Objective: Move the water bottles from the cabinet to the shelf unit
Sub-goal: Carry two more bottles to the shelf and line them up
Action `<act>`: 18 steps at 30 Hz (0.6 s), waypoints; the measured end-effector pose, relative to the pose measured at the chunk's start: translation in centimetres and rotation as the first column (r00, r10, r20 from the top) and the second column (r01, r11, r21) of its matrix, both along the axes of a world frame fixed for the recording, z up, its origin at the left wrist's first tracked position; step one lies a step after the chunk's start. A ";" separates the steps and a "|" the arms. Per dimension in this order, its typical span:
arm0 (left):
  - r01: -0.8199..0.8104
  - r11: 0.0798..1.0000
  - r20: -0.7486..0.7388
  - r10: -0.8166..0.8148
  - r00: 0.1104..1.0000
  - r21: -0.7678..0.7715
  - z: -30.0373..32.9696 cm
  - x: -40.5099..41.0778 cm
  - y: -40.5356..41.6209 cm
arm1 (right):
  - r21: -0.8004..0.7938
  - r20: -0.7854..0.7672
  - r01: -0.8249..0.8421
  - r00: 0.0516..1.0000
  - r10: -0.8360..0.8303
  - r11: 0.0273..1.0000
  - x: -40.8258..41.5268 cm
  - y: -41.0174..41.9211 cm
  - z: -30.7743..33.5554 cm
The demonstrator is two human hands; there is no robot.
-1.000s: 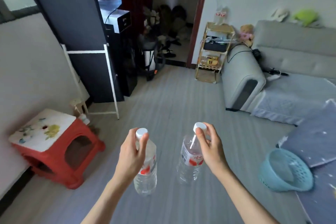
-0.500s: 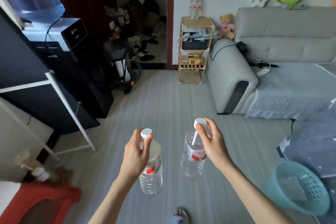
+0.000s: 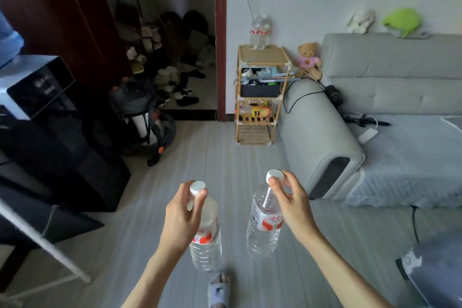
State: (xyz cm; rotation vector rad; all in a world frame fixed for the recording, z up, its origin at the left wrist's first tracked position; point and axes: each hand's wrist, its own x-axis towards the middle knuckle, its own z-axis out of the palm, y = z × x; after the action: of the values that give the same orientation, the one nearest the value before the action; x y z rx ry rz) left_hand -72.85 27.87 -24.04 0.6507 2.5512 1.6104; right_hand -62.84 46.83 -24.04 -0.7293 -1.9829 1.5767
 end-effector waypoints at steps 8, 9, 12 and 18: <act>0.119 0.993 0.013 -0.119 0.993 0.022 1.9 -16.9 12.3 | 0.025 -0.004 0.081 0.997 -0.081 0.996 -14.8 11.3 2.2; 0.134 0.991 0.010 -0.134 0.991 0.018 2.1 -18.7 13.9 | 0.017 -0.011 0.093 0.996 -0.093 0.996 -16.3 12.8 2.6; 0.150 0.988 0.016 -0.151 0.988 0.023 2.6 -23.5 18.3 | -0.012 -0.037 0.156 0.987 -0.156 0.988 -20.5 17.1 3.5; 0.146 0.989 0.044 -0.147 0.988 0.025 1.7 -31.1 27.8 | -0.082 -0.048 0.213 0.975 -0.217 0.974 -28.0 26.4 2.3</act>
State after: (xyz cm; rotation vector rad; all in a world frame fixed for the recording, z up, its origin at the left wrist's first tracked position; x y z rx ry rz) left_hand -103.99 55.69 -22.35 0.7738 2.3952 1.5888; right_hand -90.80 73.26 -21.76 -0.8878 -1.7466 1.5328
